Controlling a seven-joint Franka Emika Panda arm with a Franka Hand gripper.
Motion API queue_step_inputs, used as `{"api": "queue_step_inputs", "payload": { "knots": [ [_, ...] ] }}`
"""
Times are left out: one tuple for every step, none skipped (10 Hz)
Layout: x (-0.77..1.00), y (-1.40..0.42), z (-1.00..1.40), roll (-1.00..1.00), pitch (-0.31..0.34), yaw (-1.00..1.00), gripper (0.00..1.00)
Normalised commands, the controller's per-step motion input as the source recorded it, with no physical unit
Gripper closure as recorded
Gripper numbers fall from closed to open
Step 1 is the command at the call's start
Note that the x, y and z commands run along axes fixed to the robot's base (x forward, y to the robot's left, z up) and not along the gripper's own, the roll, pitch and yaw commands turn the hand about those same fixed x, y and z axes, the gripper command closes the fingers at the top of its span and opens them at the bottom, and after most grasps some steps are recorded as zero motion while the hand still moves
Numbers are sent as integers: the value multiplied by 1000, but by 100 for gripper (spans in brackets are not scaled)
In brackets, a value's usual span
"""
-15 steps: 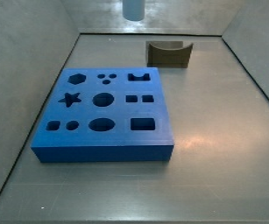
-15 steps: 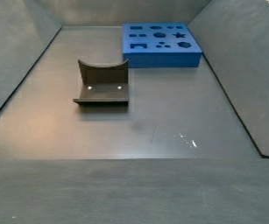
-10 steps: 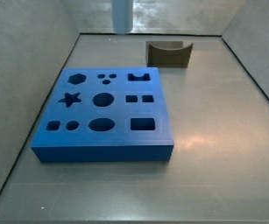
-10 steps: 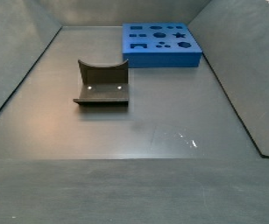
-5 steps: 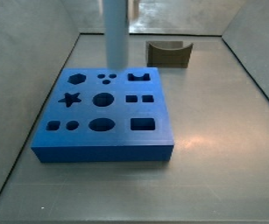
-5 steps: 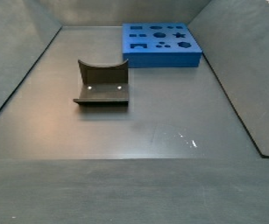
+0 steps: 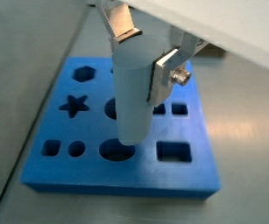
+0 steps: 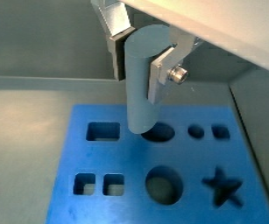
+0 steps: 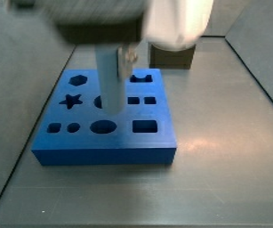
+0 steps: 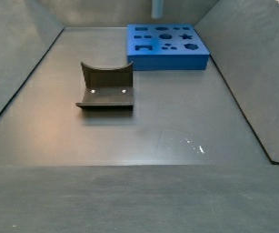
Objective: Insert the oval object.
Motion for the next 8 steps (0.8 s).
{"api": "queue_step_inputs", "payload": {
  "knots": [
    [-3, 0, -171, 56, 0, -1000, 100],
    [0, 0, -126, 54, 0, -1000, 100],
    [0, 0, -74, 64, 0, -1000, 100],
    [0, -100, 0, 63, 1, -983, 100],
    [0, -89, -29, 0, 0, -1000, 100],
    [0, -94, -34, 0, 0, -1000, 100],
    [0, -149, 0, 0, 0, -994, 100],
    [0, 0, -29, 0, -7, -1000, 100]
  ]
}}
